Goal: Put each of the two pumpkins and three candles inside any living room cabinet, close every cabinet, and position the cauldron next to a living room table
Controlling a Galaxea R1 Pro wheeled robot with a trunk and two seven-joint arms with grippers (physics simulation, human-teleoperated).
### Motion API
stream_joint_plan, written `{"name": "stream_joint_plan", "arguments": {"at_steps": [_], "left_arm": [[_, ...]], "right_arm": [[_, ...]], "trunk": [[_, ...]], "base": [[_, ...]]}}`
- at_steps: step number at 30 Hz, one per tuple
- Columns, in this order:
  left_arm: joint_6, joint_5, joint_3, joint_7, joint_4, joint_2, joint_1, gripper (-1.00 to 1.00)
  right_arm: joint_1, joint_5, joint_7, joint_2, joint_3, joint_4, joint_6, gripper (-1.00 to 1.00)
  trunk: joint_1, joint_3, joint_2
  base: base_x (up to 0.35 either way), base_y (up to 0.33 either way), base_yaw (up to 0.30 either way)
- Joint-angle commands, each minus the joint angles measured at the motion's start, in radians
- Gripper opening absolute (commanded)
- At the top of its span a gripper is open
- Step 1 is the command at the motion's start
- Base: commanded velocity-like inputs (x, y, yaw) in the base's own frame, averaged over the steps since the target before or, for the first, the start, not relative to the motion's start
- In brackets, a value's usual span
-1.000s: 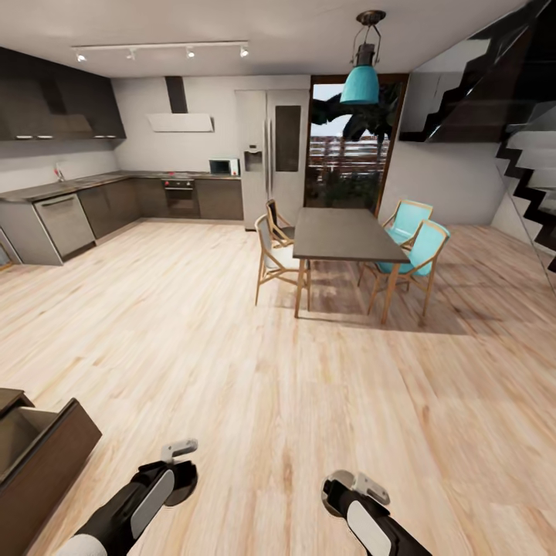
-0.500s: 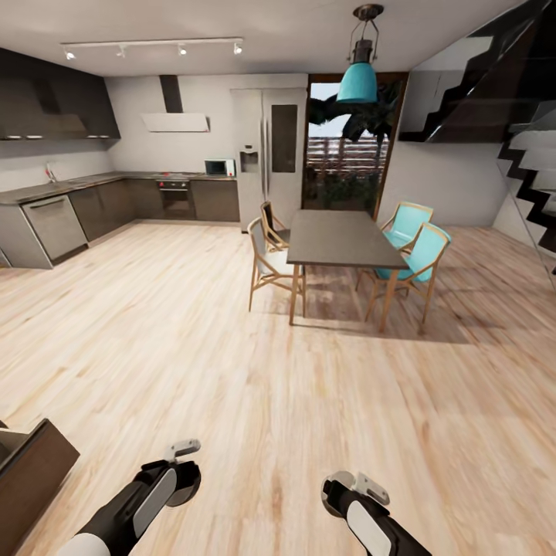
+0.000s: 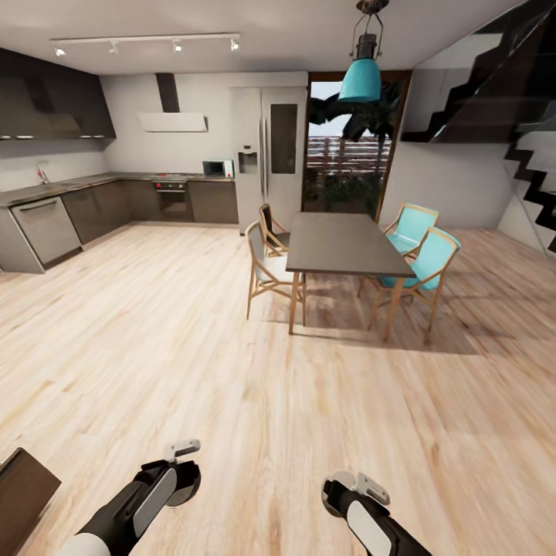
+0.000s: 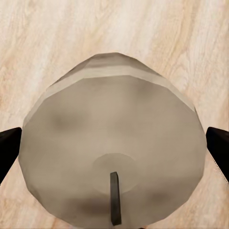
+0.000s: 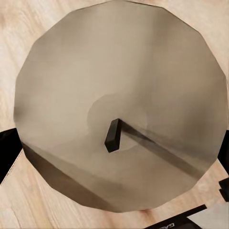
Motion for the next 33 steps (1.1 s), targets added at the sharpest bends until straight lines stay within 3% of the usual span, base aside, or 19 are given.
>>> {"name": "stream_joint_plan", "arguments": {"at_steps": [1, 14, 33], "left_arm": [[0.002, 0.009, -0.007, 0.01, -0.002, 0.001, -0.001, -1.0], [0.002, 0.01, -0.006, 0.01, -0.002, 0.001, -0.001, -1.0], [0.002, 0.01, -0.006, 0.01, -0.002, 0.001, -0.001, -1.0]], "right_arm": [[-0.001, -0.003, -0.007, 0.0, 0.006, -0.002, 0.003, -1.0], [-0.001, -0.001, -0.006, 0.005, 0.007, -0.002, 0.005, -1.0], [-0.001, -0.001, -0.006, 0.004, 0.007, -0.002, 0.005, -1.0]], "trunk": [[0.001, -0.001, -0.001], [0.001, -0.001, -0.001], [0.001, -0.001, -0.001]], "base": [[0.33, 0.0, 0.101], [0.278, -0.169, 0.264], [0.093, -0.04, 0.292]]}}
